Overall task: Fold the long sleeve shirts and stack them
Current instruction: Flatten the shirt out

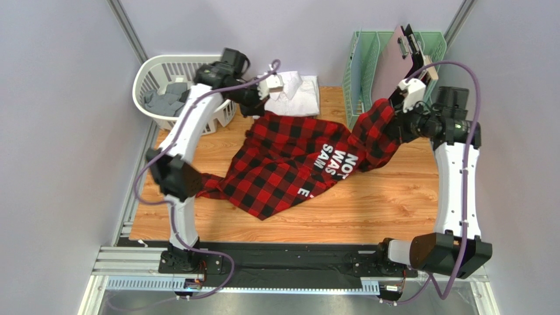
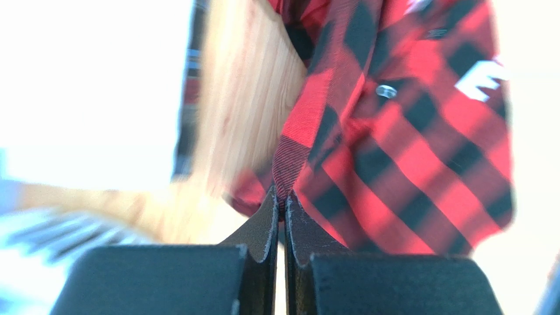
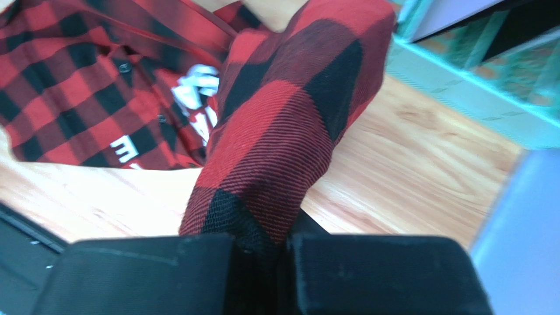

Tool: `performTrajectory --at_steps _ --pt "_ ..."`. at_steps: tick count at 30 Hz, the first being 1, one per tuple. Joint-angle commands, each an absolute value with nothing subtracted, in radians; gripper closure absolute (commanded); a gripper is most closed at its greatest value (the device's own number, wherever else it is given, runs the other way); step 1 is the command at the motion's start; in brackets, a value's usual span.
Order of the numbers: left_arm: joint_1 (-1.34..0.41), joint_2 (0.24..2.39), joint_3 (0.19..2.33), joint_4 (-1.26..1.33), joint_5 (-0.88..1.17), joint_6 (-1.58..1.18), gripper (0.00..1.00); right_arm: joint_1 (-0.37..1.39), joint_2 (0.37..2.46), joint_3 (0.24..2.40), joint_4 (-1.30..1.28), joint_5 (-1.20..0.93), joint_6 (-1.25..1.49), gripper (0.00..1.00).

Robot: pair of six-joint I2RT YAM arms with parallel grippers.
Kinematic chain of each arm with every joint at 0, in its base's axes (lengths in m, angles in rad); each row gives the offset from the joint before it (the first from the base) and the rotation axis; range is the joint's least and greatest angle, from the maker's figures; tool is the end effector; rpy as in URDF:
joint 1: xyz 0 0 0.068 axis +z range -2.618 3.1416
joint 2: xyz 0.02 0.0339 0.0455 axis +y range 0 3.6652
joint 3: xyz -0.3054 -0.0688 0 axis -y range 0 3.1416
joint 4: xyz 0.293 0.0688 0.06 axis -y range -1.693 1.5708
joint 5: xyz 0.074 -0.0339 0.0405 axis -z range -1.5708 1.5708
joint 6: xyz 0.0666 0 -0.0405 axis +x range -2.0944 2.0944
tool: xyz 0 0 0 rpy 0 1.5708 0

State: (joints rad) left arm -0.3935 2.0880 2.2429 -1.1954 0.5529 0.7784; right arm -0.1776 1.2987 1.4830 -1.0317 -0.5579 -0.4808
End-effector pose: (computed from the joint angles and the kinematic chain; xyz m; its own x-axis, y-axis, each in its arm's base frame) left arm 0.4644 -0.2307 0.3707 -0.1659 0.7159 -0.6782 0.9664 0.2549 0.0326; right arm 0.3028 -0.0185 0.4225 -0.5639 -0.2974 -0.7704 -0.5141 0.8565 0.0457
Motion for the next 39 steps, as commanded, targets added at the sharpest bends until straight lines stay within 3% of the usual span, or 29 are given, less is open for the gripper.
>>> performTrajectory --at_steps 1,4,9,12,15,16,20,25,32,36,39 --pt "-0.420 1.656 2.197 -1.504 0.774 0.876 1.00 -0.250 1.212 1.528 -1.189 -0.604 -0.613 1.00" --pt "-0.468 1.433 2.049 -1.659 0.837 0.974 1.00 -0.284 1.097 1.447 -1.235 -0.594 -0.725 1.00" --pt "-0.638 1.020 1.714 -1.677 0.807 0.924 1.00 -0.293 0.930 1.307 -1.293 -0.592 -0.877 1.00" --pt "-0.761 0.934 1.539 -1.674 0.761 0.850 1.00 -0.291 0.919 1.267 -1.267 -0.639 -0.900 1.00" --pt "-0.764 0.919 1.398 -1.680 0.671 0.839 0.84 -0.259 0.974 1.273 -1.273 -0.695 -0.882 0.98" --pt "-0.764 0.920 1.387 -1.660 0.638 0.833 0.77 -0.244 1.030 1.293 -1.282 -0.707 -0.868 0.98" --pt "-0.701 0.922 1.348 -1.527 0.526 0.773 0.67 -0.114 1.132 1.310 -1.261 -0.707 -0.804 0.97" --pt "-0.370 1.037 1.287 -1.353 0.513 0.763 0.57 0.124 1.215 1.279 -1.132 -0.568 -0.700 0.97" --pt "-0.242 1.317 1.129 -1.154 0.246 0.768 0.58 0.372 1.506 1.288 -1.032 -0.391 -0.652 0.96" --pt "-0.239 1.448 1.092 -1.043 0.181 0.756 0.57 0.399 1.649 1.269 -1.074 -0.377 -0.653 1.00" --pt "-0.239 1.577 1.133 -1.014 0.158 0.744 0.53 0.407 1.637 1.176 -1.069 -0.370 -0.670 1.00"
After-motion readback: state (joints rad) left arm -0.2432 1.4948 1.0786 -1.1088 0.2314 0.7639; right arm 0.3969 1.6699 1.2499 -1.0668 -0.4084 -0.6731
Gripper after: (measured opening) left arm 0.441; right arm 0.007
